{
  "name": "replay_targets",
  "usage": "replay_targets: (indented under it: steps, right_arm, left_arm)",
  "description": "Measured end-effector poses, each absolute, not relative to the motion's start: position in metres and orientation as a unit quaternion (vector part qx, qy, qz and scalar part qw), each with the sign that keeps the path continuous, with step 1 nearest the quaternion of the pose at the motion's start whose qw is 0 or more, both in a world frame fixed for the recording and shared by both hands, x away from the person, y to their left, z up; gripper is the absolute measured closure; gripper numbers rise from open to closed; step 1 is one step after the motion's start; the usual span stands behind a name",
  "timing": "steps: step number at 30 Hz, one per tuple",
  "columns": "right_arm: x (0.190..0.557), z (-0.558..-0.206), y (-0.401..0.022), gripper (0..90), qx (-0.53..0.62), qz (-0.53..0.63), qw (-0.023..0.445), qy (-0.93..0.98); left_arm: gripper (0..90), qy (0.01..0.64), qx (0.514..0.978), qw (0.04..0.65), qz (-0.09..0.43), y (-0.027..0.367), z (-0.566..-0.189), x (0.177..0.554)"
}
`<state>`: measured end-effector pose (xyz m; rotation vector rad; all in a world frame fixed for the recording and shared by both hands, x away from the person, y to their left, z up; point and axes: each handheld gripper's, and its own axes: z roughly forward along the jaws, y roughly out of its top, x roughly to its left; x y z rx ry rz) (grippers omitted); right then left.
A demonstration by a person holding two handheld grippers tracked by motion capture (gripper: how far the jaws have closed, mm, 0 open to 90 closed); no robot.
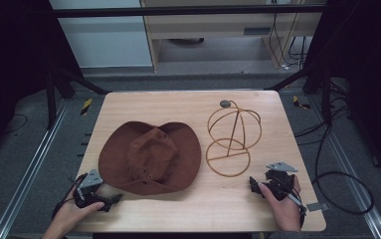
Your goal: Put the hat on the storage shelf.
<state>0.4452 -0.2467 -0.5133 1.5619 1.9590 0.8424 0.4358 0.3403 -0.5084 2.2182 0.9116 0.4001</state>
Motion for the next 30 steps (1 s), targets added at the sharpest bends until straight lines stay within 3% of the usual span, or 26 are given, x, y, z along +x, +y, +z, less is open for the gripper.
replay_targets:
  steps: [13, 30]
  right_arm:
    - [0.445, -0.513, -0.247, 0.4, 0.573, 0.309, 0.247, 0.718]
    - [0.445, -0.513, -0.247, 0.4, 0.573, 0.309, 0.247, 0.718]
  left_arm:
    - [3.3, 0.347, 0.862, 0.335, 0.159, 0.342, -0.502, 0.432]
    - [4.2, 0.333, 0.826, 0.421, 0.170, 0.355, -0.468, 0.412]
